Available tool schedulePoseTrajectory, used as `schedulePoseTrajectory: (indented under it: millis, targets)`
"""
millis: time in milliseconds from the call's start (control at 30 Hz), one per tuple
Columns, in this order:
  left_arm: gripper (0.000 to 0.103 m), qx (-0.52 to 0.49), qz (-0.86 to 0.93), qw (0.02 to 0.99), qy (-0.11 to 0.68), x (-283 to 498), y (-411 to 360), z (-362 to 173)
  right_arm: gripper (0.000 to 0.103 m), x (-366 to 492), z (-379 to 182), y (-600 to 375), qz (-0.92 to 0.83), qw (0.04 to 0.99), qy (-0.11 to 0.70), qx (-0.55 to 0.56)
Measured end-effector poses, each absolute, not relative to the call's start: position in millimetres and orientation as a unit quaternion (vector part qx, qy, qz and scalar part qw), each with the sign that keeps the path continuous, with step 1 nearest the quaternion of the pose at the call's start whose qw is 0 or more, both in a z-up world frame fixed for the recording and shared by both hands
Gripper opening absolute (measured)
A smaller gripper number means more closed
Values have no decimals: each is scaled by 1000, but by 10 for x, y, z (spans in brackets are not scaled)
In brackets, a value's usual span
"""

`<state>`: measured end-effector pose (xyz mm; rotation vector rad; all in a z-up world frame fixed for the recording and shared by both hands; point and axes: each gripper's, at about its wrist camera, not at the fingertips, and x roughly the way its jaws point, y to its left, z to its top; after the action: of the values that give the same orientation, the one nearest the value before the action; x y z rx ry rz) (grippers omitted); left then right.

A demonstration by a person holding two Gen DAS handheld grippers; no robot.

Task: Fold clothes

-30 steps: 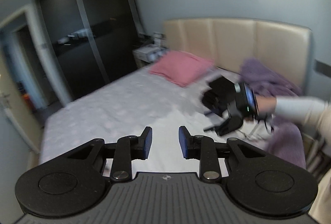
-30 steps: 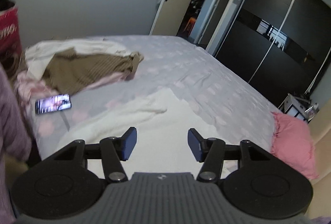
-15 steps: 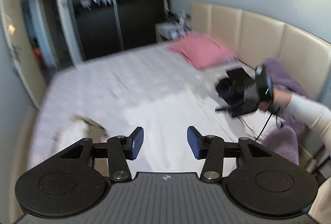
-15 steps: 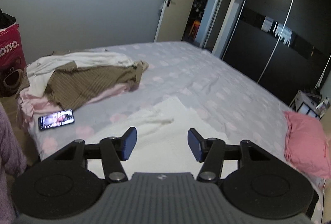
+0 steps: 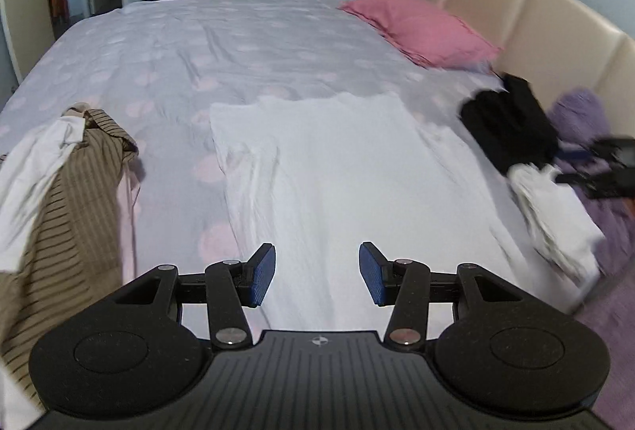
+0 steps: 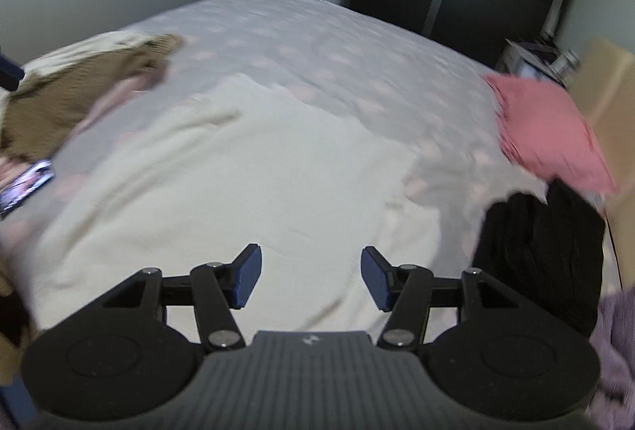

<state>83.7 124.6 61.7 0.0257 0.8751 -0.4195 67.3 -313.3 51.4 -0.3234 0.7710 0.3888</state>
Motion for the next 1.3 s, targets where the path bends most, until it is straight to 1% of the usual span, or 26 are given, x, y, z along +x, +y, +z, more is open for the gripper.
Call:
schedulePoseTrajectory:
  millis: [67, 233, 367, 433, 600, 700, 767, 833, 900, 933, 967, 1000, 1033, 1067, 1100, 1167, 1300]
  targets:
    - [45, 18, -195, 885, 421, 1114, 1185, 395, 59, 881, 371, -3251, 164, 899, 383, -138]
    - [52, 47, -172, 887, 426, 1734, 968, -15, 57, 1511, -43, -3511, 105, 898, 419, -81]
    - [53, 42, -177, 883, 433, 2083, 886, -280, 57, 2035, -370, -3645, 69, 897, 436, -36]
    - [56, 36, -178, 882, 434, 2210, 874, -417, 57, 2278, -518, -3680, 52, 896, 441, -20]
    - [56, 24, -182, 880, 438, 2526, 841, -758, 57, 2735, -774, -3741, 10, 893, 449, 23]
    - [55, 49, -177, 874, 449, 2668, 634, -881, 56, 2940, -912, -3767, 0, 892, 449, 57]
    - [52, 39, -163, 877, 450, 2748, 610, -957, 54, 3022, -962, -3747, 4, 892, 447, 70]
    - [46, 20, -150, 874, 462, 2833, 639, -1024, 52, 3095, -1013, -3713, 10, 891, 446, 80]
    - [28, 16, -144, 871, 470, 2880, 663, -1083, 52, 3151, -1065, -3661, 15, 890, 449, 82]
    - [24, 18, -142, 870, 472, 2890, 674, -1106, 51, 3170, -1101, -3636, 17, 887, 454, 81]
    - [14, 20, -140, 869, 474, 2885, 687, -1117, 46, 3188, -1146, -3614, 19, 884, 461, 81]
    - [8, 21, -138, 869, 476, 2880, 701, -1126, 35, 3200, -1190, -3591, 23, 880, 468, 80]
    - [6, 20, -138, 868, 476, 2862, 722, -1110, 30, 3207, -1233, -3567, 28, 875, 477, 76]
    - [2, 19, -138, 868, 476, 2845, 742, -1093, 16, 3212, -1278, -3541, 33, 871, 486, 69]
    - [2, 21, -135, 870, 474, 2828, 747, -1059, 3, 3211, -1305, -3518, 32, 869, 491, 59]
    - [2, 12, -129, 875, 467, 2780, 817, -950, 3, 3182, -1279, -3501, 19, 872, 489, 38]
    - [1, 1, -99, 888, 450, 2663, 1043, -694, 3, 3052, -1028, -3564, -13, 893, 450, 19]
